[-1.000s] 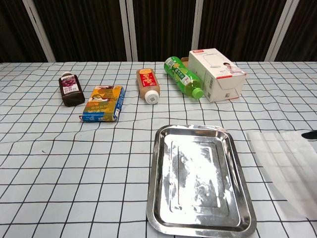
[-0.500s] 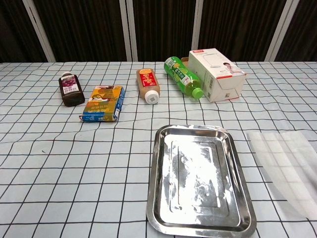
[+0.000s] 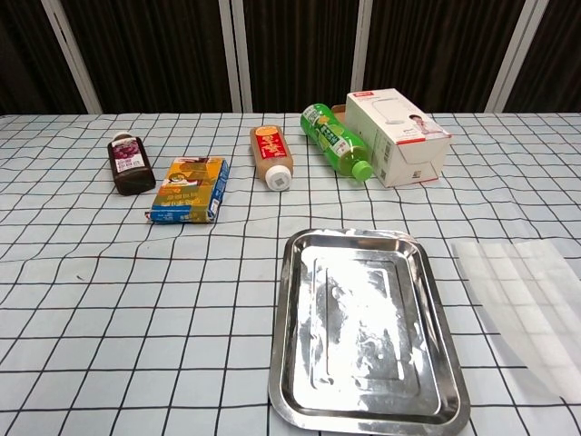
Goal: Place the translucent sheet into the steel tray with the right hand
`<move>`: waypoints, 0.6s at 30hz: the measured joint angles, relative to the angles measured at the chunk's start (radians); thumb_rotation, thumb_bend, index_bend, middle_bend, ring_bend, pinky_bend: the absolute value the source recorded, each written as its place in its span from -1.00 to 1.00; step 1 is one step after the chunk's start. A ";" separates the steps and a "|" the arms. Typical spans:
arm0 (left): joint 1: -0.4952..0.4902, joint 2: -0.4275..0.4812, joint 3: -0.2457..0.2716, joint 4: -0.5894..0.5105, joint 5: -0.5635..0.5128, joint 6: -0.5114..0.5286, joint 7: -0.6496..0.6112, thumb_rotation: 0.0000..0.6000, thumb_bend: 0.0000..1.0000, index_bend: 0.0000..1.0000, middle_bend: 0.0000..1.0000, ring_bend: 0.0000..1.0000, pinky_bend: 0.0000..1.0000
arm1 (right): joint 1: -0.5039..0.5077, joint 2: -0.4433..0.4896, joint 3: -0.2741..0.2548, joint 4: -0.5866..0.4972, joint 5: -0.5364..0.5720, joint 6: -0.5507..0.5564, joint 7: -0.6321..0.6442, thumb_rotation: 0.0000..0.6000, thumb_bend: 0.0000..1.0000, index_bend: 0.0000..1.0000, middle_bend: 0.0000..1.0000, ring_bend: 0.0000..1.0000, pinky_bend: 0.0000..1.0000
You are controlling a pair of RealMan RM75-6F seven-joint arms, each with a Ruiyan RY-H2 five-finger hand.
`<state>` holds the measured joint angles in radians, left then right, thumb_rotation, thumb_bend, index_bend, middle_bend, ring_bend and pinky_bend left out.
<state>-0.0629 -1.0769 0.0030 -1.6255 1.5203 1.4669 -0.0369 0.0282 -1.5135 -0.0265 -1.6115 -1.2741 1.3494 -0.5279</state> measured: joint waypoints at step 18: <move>-0.001 0.001 -0.003 -0.001 -0.007 -0.003 -0.004 1.00 -1.00 -1.00 -1.00 -1.00 -1.00 | 0.007 -0.039 0.012 0.061 0.006 0.001 0.025 1.00 -0.19 -1.00 -1.00 -1.00 -1.00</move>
<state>-0.0637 -1.0762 -0.0003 -1.6264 1.5131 1.4636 -0.0410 0.0350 -1.5526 -0.0144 -1.5503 -1.2677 1.3506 -0.5031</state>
